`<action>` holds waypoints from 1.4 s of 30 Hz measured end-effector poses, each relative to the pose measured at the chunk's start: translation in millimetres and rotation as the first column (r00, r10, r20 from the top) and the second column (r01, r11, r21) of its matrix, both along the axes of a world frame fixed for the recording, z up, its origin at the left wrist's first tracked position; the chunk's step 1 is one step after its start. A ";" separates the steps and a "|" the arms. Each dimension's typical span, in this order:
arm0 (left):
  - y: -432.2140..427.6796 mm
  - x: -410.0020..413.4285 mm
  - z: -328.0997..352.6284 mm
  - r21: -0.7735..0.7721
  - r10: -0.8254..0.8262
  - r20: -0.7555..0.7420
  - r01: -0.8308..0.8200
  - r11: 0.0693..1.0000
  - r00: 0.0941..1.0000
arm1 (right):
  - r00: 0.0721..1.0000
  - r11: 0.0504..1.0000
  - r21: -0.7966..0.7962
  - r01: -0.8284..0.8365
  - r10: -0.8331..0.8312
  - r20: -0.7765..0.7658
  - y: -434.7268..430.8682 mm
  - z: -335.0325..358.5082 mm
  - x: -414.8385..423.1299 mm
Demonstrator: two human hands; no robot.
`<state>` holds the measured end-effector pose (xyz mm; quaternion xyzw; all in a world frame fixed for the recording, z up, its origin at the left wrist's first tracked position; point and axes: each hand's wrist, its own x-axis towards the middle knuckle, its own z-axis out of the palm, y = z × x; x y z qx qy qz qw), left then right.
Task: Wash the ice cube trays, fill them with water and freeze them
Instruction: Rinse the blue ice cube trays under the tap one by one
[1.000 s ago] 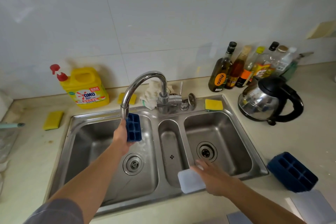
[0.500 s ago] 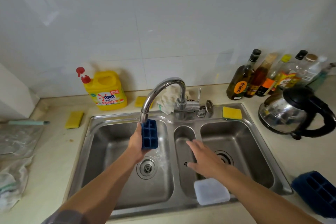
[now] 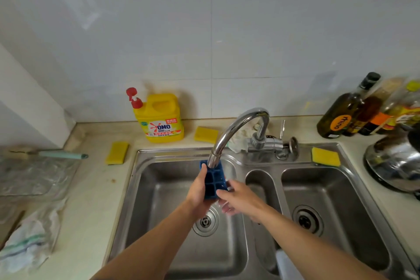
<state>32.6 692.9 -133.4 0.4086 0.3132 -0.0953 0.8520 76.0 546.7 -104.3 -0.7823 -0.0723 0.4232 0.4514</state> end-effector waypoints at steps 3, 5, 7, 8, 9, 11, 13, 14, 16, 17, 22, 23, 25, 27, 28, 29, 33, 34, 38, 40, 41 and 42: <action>3.7 3.6 -2.7 -0.002 -0.044 -0.004 0.044 0.999 0.999 | 0.990 0.990 0.051 0.132 -0.129 -0.048 4.8 2.0 1.8; 9.0 9.0 -3.9 0.025 -0.031 -0.050 0.032 0.999 0.998 | 0.983 0.983 0.036 0.182 -0.182 0.018 3.7 5.1 6.7; 14.1 14.8 -5.8 0.060 0.004 -0.087 0.001 0.998 0.996 | 0.975 0.985 -0.014 0.172 -0.168 0.144 -1.8 9.2 14.9; 15.0 17.0 -5.4 0.064 0.001 -0.088 0.005 0.998 0.996 | 0.970 0.987 -0.038 0.155 -0.145 0.197 -5.0 11.8 18.8; 14.2 18.4 -4.1 0.061 -0.013 -0.086 0.019 0.998 0.996 | 0.964 0.989 -0.062 0.132 -0.113 0.242 -8.3 14.7 22.4; 8.8 20.6 -2.8 0.057 -0.041 -0.089 0.046 0.997 0.995 | 0.938 0.990 -0.115 0.082 -0.038 0.343 -13.2 19.6 29.3; 3.8 23.4 -0.8 0.073 -0.050 -0.103 0.058 0.996 0.993 | 0.898 0.986 -0.163 0.046 0.030 0.440 -14.6 24.0 35.4; 3.0 24.9 -0.4 0.078 -0.052 -0.119 0.062 0.995 0.992 | 0.881 0.984 -0.171 0.042 0.045 0.471 -14.0 26.0 38.7; 2.5 24.6 -0.3 0.072 -0.065 -0.156 0.077 0.994 0.986 | 0.866 0.987 -0.153 0.050 0.034 0.499 -11.8 28.1 44.2; 2.8 23.0 -0.5 0.070 -0.076 -0.166 0.089 0.994 0.983 | 0.865 0.989 -0.137 0.062 0.015 0.502 -10.3 28.3 45.9; 10.4 16.9 -1.7 0.107 -0.045 -0.126 0.059 0.993 0.991 | 0.951 0.993 -0.039 0.108 -0.091 0.295 -0.5 23.2 42.1; 12.1 16.5 -1.5 0.128 -0.024 -0.124 0.040 0.991 0.992 | 0.967 0.992 -0.034 0.125 -0.114 0.227 1.2 21.5 40.8; 15.0 16.4 -1.0 0.176 0.020 -0.128 0.002 0.984 0.992 | 0.979 0.984 -0.009 0.180 -0.178 0.096 4.3 18.6 38.2; 15.5 15.4 -0.6 0.227 0.067 -0.132 -0.036 0.973 0.989 | 0.978 0.977 0.032 0.210 -0.211 0.008 7.3 15.2 34.0; 15.2 14.7 0.6 0.251 0.083 -0.127 -0.049 0.967 0.988 | 0.976 0.975 0.048 0.218 -0.218 -0.005 9.0 12.9 32.0; 14.6 13.9 1.5 0.275 0.091 -0.120 -0.055 0.960 0.989 | 0.973 0.971 0.055 0.231 -0.231 -0.008 11.2 10.8 30.1; 14.3 10.1 4.3 0.364 0.118 -0.079 -0.082 0.928 0.990 | 0.925 0.924 0.041 0.379 -0.378 -0.046 20.9 1.9 25.7; 13.9 9.1 5.8 0.381 0.129 -0.063 -0.096 0.920 0.990 | 0.910 0.910 0.045 0.413 -0.410 -0.067 23.2 0.1 24.4; 8.3 1.9 10.2 0.376 0.123 -0.021 -0.106 0.921 0.992 | 0.881 0.881 0.057 0.471 -0.465 -0.086 33.5 -3.5 19.5; 6.3 0.9 9.5 0.372 0.128 -0.035 -0.106 0.922 0.991 | 0.882 0.880 0.056 0.471 -0.468 -0.059 38.8 -4.3 18.4; 5.1 2.1 9.5 0.365 0.165 -0.062 -0.132 0.922 0.984 | 0.886 0.884 0.057 0.463 -0.461 -0.045 41.3 -4.2 16.8; 3.5 3.9 9.7 0.340 0.227 -0.102 -0.181 0.923 0.969 | 0.891 0.889 0.059 0.454 -0.453 -0.033 43.8 -3.8 14.4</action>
